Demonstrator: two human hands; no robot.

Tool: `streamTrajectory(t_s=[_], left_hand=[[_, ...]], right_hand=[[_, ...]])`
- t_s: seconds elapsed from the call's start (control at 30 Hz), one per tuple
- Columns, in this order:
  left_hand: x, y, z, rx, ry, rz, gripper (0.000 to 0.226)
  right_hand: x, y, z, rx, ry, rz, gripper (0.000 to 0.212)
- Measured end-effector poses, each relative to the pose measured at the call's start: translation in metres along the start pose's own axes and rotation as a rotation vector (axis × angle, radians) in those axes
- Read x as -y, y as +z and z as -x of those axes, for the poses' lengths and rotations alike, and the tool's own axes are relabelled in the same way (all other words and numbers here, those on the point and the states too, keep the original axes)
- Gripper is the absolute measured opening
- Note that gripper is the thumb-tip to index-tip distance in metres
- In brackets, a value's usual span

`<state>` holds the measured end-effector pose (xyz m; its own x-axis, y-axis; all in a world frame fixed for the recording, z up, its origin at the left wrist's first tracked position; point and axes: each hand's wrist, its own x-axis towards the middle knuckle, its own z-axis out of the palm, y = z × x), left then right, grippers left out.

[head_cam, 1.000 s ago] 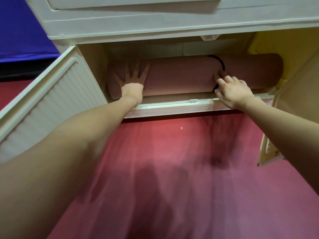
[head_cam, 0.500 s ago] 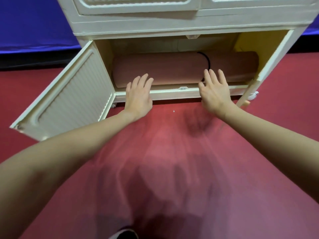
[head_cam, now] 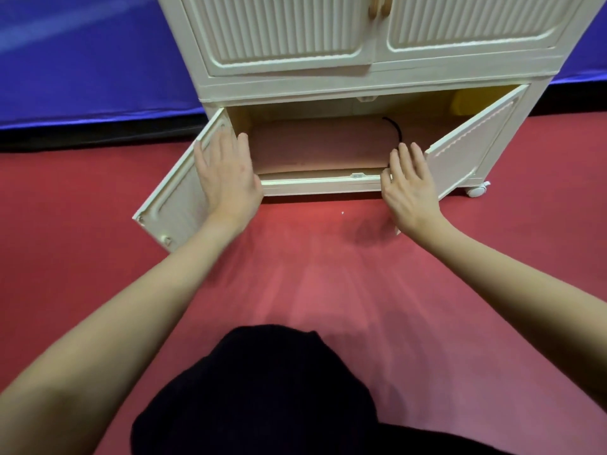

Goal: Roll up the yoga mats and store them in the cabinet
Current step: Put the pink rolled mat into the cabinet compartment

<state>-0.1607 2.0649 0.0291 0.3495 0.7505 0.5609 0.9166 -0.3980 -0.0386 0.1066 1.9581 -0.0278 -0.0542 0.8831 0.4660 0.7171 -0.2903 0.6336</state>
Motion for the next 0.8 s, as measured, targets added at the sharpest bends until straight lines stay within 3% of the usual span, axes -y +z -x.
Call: streamTrajectory(t_s=[0.17,0.27,0.4,0.6,0.73,0.8], left_hand=[[0.019,-0.020,-0.010,0.350,-0.399,-0.210,0.092],[0.028,-0.019,-0.011,0.497,-0.498,-0.172,0.100],[0.026,-0.021,-0.005,0.467,-0.410,-0.181,0.086],[-0.004,-0.037,0.000,0.450,-0.118,-0.057,0.054],[-0.031,-0.032,-0.010,0.490,-0.150,0.193,0.034],[-0.040,-0.024,-0.015,0.485,-0.176,0.333,0.037]], right_hand=[[-0.004,-0.005,-0.002,0.161,-0.034,0.195,0.030],[-0.011,-0.004,-0.003,0.255,-0.067,0.213,0.033],[-0.014,0.000,-0.003,0.187,-0.090,0.143,0.026],[-0.023,0.010,0.012,-0.162,0.032,0.045,0.033],[-0.027,0.010,0.022,-0.272,0.205,-0.041,0.062],[-0.027,0.011,0.024,-0.297,0.321,-0.140,0.071]])
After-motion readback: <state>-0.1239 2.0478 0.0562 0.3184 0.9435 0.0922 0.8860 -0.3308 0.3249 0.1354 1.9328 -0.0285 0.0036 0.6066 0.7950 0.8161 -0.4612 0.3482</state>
